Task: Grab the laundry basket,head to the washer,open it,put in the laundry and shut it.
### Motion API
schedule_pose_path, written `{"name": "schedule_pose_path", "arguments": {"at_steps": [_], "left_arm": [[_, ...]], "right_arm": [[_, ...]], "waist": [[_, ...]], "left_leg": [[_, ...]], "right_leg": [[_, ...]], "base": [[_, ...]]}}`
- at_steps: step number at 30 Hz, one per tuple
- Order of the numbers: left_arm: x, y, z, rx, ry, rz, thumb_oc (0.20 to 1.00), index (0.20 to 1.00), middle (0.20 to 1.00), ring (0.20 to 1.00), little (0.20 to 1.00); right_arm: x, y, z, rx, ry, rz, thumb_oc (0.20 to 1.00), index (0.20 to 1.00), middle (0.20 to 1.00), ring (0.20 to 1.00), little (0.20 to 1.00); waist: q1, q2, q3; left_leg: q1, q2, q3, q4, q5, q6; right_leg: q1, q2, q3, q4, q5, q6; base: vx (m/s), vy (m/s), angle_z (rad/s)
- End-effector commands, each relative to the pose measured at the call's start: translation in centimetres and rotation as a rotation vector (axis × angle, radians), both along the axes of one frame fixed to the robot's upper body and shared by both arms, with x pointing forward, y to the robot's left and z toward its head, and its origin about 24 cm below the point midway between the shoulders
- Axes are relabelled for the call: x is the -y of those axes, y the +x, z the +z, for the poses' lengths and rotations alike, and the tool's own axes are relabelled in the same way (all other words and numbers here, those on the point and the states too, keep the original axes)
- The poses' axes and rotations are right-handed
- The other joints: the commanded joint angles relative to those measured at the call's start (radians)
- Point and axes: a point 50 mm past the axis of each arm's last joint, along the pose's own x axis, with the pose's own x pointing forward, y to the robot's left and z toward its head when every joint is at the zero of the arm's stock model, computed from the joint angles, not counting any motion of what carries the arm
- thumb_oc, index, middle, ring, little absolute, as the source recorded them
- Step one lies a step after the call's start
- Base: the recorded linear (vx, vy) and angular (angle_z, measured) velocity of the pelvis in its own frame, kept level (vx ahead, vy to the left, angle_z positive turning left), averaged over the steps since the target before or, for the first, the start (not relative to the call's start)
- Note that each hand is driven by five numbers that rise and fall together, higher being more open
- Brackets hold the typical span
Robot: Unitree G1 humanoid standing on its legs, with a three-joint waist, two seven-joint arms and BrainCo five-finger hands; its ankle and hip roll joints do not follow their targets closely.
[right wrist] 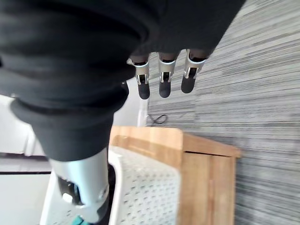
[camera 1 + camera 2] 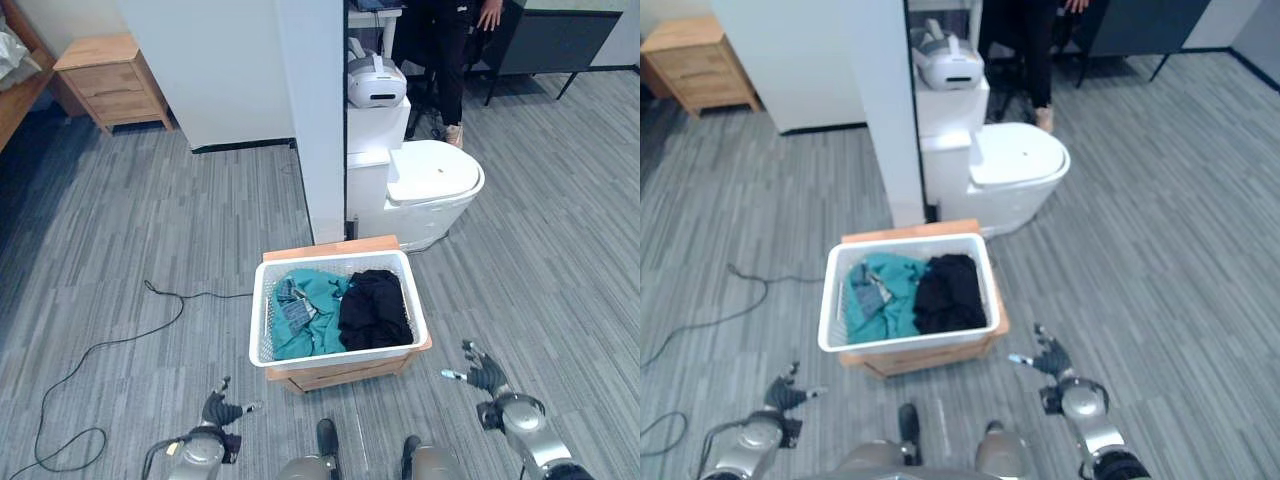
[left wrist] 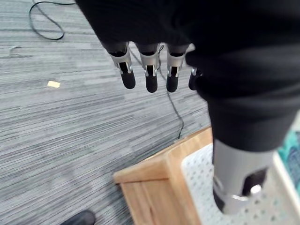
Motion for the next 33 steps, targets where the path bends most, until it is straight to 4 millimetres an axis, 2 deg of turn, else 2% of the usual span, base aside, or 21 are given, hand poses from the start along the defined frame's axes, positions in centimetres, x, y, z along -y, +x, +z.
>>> {"name": "schedule_pose_path", "arguments": {"at_steps": [1,2,4,5,8,9,10,12,14,17,19,24,25,26,27,30,32,33], "left_arm": [[-0.7,2.4,2.3,0.142,0.032,-0.011,1.000,1.000,1.000,1.000,1.000],[-0.6,3.0,3.0,0.175,0.045,-0.035,1.000,1.000,1.000,1.000,1.000],[-0.6,3.0,3.0,0.175,0.046,-0.035,1.000,1.000,1.000,1.000,1.000],[-0.8,3.8,3.5,0.198,0.074,-0.030,1.000,1.000,1.000,1.000,1.000],[-0.7,5.4,4.2,0.224,0.112,-0.035,1.000,1.000,1.000,1.000,1.000],[-0.4,7.0,4.8,0.248,0.136,-0.038,1.000,1.000,1.000,1.000,1.000],[-0.4,7.0,4.8,0.250,0.136,-0.038,1.000,1.000,1.000,1.000,1.000],[0.1,9.1,5.7,0.275,0.172,-0.039,1.000,1.000,1.000,1.000,1.000],[0.1,9.2,5.7,0.276,0.172,-0.039,1.000,1.000,1.000,1.000,1.000],[0.9,11.6,6.8,0.290,0.223,-0.049,1.000,1.000,1.000,1.000,1.000],[0.9,12.3,6.9,0.267,0.244,-0.037,1.000,1.000,1.000,1.000,1.000],[1.4,12.2,6.1,0.222,0.236,-0.041,1.000,1.000,1.000,1.000,1.000],[2.0,11.3,5.0,0.180,0.213,-0.061,1.000,1.000,1.000,1.000,1.000],[2.3,11.0,4.6,0.168,0.202,-0.062,0.809,0.809,0.809,0.809,0.809],[3.1,10.3,3.7,0.149,0.171,-0.082,0.200,0.200,0.200,0.200,0.200],[4.4,9.4,3.1,0.171,0.104,-0.095,0.200,0.200,0.200,0.200,0.200],[5.0,9.6,4.3,0.270,0.051,-0.104,0.200,0.200,0.200,0.200,0.200],[5.7,9.9,5.7,0.356,0.023,-0.131,0.200,0.200,0.200,0.200,0.200]], "right_arm": [[0.4,2.5,2.5,0.130,-0.026,0.020,1.000,1.000,1.000,1.000,1.000],[0.1,2.9,3.1,0.155,-0.045,0.042,1.000,1.000,1.000,1.000,1.000],[0.1,2.9,3.1,0.155,-0.045,0.042,1.000,1.000,1.000,1.000,1.000],[-0.7,4.2,4.1,0.199,-0.057,0.073,1.000,1.000,1.000,1.000,1.000],[-1.7,5.5,4.8,0.219,-0.056,0.096,1.000,1.000,1.000,1.000,1.000],[-2.4,6.3,5.0,0.222,-0.057,0.102,1.000,1.000,1.000,1.000,1.000],[-2.4,6.4,5.0,0.223,-0.057,0.102,1.000,1.000,1.000,1.000,1.000],[-3.6,7.7,5.4,0.229,-0.048,0.101,1.000,1.000,1.000,1.000,1.000],[-3.6,7.7,5.4,0.230,-0.048,0.100,1.000,1.000,1.000,1.000,1.000],[-5.5,9.1,5.5,0.217,-0.009,0.085,1.000,1.000,1.000,1.000,1.000],[-6.4,9.8,5.2,0.181,0.013,0.065,1.000,1.000,1.000,1.000,1.000],[-7.2,10.0,4.9,0.156,0.016,0.079,1.000,1.000,1.000,1.000,1.000],[-7.9,9.7,4.7,0.145,0.040,0.103,0.903,0.903,0.903,0.903,0.903],[-8.1,9.5,4.6,0.144,0.051,0.109,0.319,0.319,0.319,0.319,0.319],[-8.6,9.0,4.4,0.145,0.081,0.132,0.200,0.200,0.200,0.200,0.200],[-9.0,8.3,4.7,0.182,0.134,0.160,0.200,0.200,0.200,0.200,0.200],[-8.3,8.0,6.0,0.262,0.159,0.165,0.200,0.200,0.200,0.200,0.200],[-7.4,7.7,7.2,0.333,0.149,0.167,0.200,0.200,0.200,0.200,0.200]], "waist": [[0.021,-0.028,0.008],[0.021,-0.030,0.004],[0.021,-0.031,0.001],[0.034,-0.025,-0.015],[0.036,-0.018,-0.023],[0.033,-0.014,-0.018],[0.033,-0.014,-0.017],[0.032,-0.010,0.008],[0.032,-0.010,0.009],[0.033,-0.004,0.060],[0.040,0.001,0.097],[0.045,0.005,0.117],[0.044,0.005,0.125],[0.045,0.004,0.125],[0.044,0.001,0.122],[0.040,-0.012,0.112],[0.036,-0.027,0.101],[0.029,-0.035,0.096]], "left_leg": [[0.019,0.036,-0.011,0.150,-0.178,-0.039],[0.020,0.032,-0.018,0.146,-0.175,-0.041],[0.016,0.032,-0.018,0.145,-0.172,-0.041],[0.024,0.031,-0.009,0.108,-0.163,-0.046],[0.025,0.034,-0.011,0.077,-0.146,-0.052],[0.023,0.036,-0.012,0.061,-0.134,-0.055],[0.024,0.036,-0.012,0.060,-0.134,-0.056],[0.006,0.038,-0.015,0.048,-0.122,-0.059],[0.005,0.038,-0.015,0.048,-0.121,-0.059],[-0.057,0.044,-0.018,0.053,-0.102,-0.062],[-0.107,0.048,-0.024,0.067,-0.088,-0.064],[-0.147,0.052,-0.030,0.084,-0.080,-0.066],[-0.163,0.053,-0.030,0.097,-0.081,-0.066],[-0.166,0.055,-0.029,0.100,-0.082,-0.066],[-0.167,0.058,-0.029,0.109,-0.085,-0.067],[-0.149,0.065,-0.025,0.121,-0.097,-0.070],[-0.129,0.073,-0.020,0.126,-0.104,-0.075],[-0.112,0.082,-0.015,0.130,-0.107,-0.081]], "right_leg": [[0.070,0.002,-0.065,-0.152,0.061,0.042],[0.091,0.021,-0.035,-0.184,0.054,0.031],[0.088,0.021,-0.035,-0.187,0.057,0.030],[0.108,0.026,-0.045,-0.236,0.070,0.026],[0.116,0.033,-0.054,-0.269,0.077,0.023],[0.115,0.039,-0.053,-0.282,0.081,0.022],[0.115,0.039,-0.053,-0.282,0.081,0.022],[0.095,0.043,-0.046,-0.288,0.089,0.021],[0.094,0.043,-0.046,-0.287,0.089,0.020],[0.023,0.045,-0.030,-0.274,0.102,0.019],[-0.026,0.046,-0.014,-0.257,0.110,0.017],[-0.064,0.043,-0.005,-0.241,0.116,0.013],[-0.078,0.041,0.001,-0.233,0.118,0.011],[-0.081,0.040,0.002,-0.232,0.119,0.010],[-0.078,0.041,0.004,-0.232,0.118,0.007],[-0.057,0.049,0.007,-0.239,0.113,0.002],[-0.030,0.061,0.008,-0.251,0.105,-0.001],[-0.010,0.070,0.010,-0.257,0.099,-0.005]], "base": [[0.12,-0.094,0.17],[0.10,-0.080,0.19],[0.07,-0.054,0.14],[0.10,-0.072,0.10],[0.08,-0.055,-0.01],[0.03,-0.028,0.05],[-0.03,-0.022,0.09],[-0.06,-0.009,0.04],[-0.03,-0.001,0.04],[-0.18,0.004,0.00],[-0.16,0.003,-0.08],[-0.06,0.001,0.00],[0.00,0.000,0.00],[0.00,0.000,0.00],[0.00,0.000,0.00],[-0.01,-0.071,0.02],[-0.02,-0.175,0.03],[-0.02,-0.144,0.01]]}}
